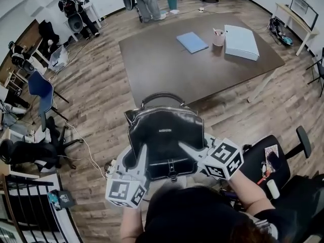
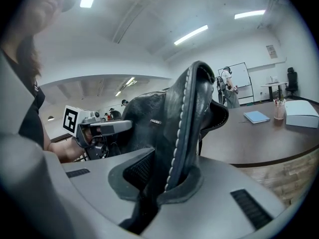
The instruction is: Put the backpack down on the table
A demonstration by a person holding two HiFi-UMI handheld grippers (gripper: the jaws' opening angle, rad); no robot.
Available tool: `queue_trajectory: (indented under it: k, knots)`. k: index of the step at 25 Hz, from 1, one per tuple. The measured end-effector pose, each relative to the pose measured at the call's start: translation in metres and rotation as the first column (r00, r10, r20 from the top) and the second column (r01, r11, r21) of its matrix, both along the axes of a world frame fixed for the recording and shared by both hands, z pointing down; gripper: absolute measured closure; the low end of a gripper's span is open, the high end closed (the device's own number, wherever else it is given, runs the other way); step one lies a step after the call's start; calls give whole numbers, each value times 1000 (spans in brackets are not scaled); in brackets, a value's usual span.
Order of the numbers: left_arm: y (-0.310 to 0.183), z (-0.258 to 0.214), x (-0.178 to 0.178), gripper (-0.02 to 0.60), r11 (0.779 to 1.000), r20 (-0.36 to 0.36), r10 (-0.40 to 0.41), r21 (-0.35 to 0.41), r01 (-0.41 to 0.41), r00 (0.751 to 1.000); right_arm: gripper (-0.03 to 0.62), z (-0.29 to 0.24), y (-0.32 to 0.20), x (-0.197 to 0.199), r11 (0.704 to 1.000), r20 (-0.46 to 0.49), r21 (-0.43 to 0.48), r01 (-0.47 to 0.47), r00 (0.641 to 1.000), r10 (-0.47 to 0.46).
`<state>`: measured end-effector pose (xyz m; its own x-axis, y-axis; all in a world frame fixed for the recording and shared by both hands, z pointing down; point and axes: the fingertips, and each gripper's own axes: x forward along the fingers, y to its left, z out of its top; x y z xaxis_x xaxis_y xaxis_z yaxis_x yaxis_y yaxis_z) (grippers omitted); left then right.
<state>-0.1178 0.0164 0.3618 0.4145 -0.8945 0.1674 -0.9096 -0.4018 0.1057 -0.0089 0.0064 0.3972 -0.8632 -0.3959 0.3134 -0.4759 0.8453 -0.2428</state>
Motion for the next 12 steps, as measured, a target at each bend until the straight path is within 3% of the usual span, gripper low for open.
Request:
queue_trajectory:
  k: [7,12]
  knots:
    - [-85,-13,27,499,992,-2,119,45,-119,993,549,-13,-71,27,992,1,30,-120,993,120]
    - [-150,-31,27,499,977,-6,199,82,-198,980,551,-30,-129,27,980,4,58,-189,982,190]
